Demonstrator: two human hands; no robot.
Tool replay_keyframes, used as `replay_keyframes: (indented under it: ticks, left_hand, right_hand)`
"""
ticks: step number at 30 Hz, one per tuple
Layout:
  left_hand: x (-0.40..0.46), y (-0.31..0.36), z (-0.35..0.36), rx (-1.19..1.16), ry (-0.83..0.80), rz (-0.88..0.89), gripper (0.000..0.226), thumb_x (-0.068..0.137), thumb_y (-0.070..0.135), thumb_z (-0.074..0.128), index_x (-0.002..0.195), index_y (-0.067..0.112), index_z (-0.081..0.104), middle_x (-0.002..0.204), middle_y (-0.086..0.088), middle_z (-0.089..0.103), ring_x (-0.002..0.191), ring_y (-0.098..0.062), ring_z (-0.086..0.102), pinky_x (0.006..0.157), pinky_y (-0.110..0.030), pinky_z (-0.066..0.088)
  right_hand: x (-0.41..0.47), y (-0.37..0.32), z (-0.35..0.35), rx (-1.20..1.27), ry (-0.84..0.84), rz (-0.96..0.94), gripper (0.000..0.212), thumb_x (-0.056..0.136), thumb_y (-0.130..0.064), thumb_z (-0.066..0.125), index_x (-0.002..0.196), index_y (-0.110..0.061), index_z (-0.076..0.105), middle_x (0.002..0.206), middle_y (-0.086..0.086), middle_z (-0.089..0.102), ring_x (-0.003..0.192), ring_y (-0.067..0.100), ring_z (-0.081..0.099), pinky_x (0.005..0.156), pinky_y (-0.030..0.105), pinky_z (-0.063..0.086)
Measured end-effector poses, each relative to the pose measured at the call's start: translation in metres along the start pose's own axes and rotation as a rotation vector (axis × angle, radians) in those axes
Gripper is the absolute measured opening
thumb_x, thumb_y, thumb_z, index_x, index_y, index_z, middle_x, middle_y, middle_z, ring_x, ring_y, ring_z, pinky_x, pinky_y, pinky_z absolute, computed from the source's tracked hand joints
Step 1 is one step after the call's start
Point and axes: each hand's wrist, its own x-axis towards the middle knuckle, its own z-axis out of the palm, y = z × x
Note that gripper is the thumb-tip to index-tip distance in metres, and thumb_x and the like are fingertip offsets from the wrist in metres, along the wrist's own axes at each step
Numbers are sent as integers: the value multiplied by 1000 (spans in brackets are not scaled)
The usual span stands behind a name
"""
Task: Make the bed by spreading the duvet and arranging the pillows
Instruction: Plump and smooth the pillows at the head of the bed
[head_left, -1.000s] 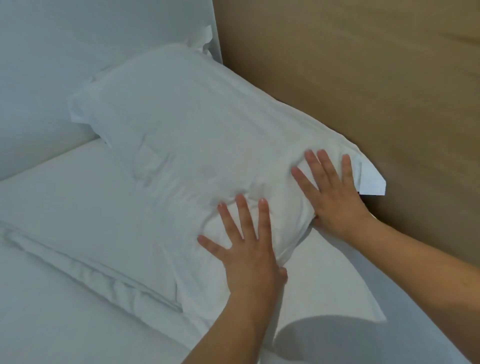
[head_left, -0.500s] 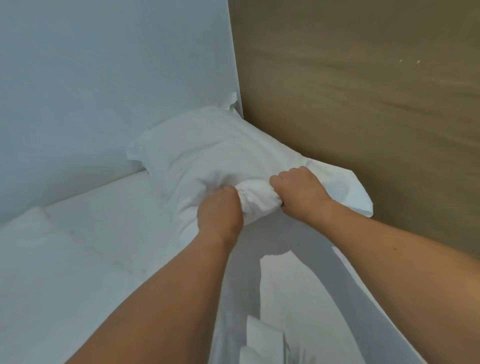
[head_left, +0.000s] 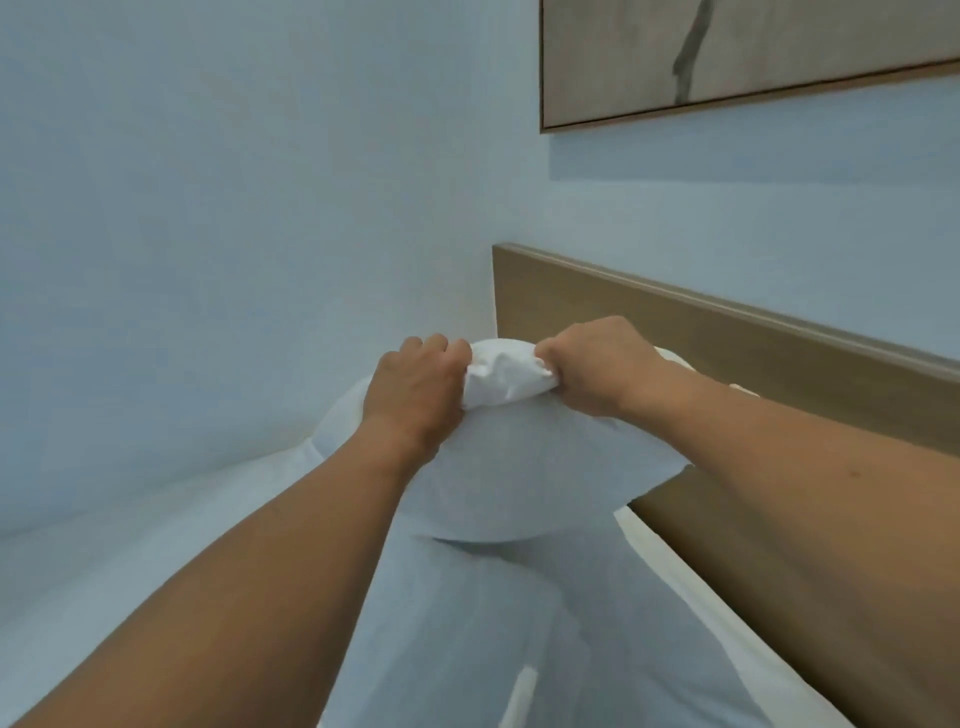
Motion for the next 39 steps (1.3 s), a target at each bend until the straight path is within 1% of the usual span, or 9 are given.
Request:
replay_keyframes:
  ticks: [4,7,10,16,20,23,29,35,39]
  left_hand:
    - [8,6,-97,-5,-56,47,36,69,14,69,95,22,47,92,1,54,83,-26,51,61,-33,29]
    - [10,6,-162,-6,-100,90,36,67,14,71,93,23,48,89,1,56,74,-23,45,60,-32,29]
    - [23,-6,-241,-28,-119,90,32,70,14,68,94,23,48,92,0,57,78,-25,50,61,-32,30]
    - [59,-39,-420,-90,-32,96,17,82,19,52,99,19,51,95,-2,57,87,-29,53,64,-33,30]
    - [27,-57,-490,-91,87,145,20,68,18,65,85,18,54,77,-2,56,69,-31,55,55,-31,25]
    - [2,-66,-509,-66,92,139,27,55,16,73,73,18,53,64,-1,52,54,-30,51,50,-28,22]
    - [-16,-91,-508,-93,44,94,16,70,18,63,84,19,55,77,-2,57,69,-31,55,55,-30,24]
    - [-50,-172,-484,-133,9,62,15,70,20,62,83,19,53,77,-1,56,69,-29,54,55,-30,24]
    - [-82,-235,-464,-125,-17,129,19,65,20,67,79,19,53,72,-1,55,63,-28,53,53,-30,21]
  right_hand:
    - [-37,20,-90,65,-69,31,18,83,-23,53,99,-27,61,97,-1,68,90,28,65,63,28,38]
    - [-58,32,-154,98,-147,75,10,84,-21,51,90,-28,55,94,-1,67,86,27,65,61,29,37]
    - [-59,48,-233,119,-149,78,8,84,-19,52,85,-28,50,93,-1,67,85,27,64,60,29,37]
    - [-56,79,-415,70,-64,132,19,85,-27,53,101,-31,63,88,-3,66,78,23,63,62,27,37]
    - [-91,67,-485,97,-33,128,16,84,-28,53,97,-31,62,84,-5,66,77,21,63,62,26,34]
    - [-112,49,-502,134,-14,128,12,84,-28,53,93,-30,60,85,-4,67,79,21,64,62,26,34]
    - [-97,23,-505,174,-26,105,12,84,-36,58,92,-29,62,83,-4,68,79,23,66,64,26,40]
    - [-54,-54,-508,151,-66,73,9,83,-36,55,85,-27,58,84,-4,68,79,24,64,64,27,45]
    - [-34,-125,-505,164,-128,86,10,83,-30,51,90,-26,58,91,-3,67,87,26,64,62,27,38]
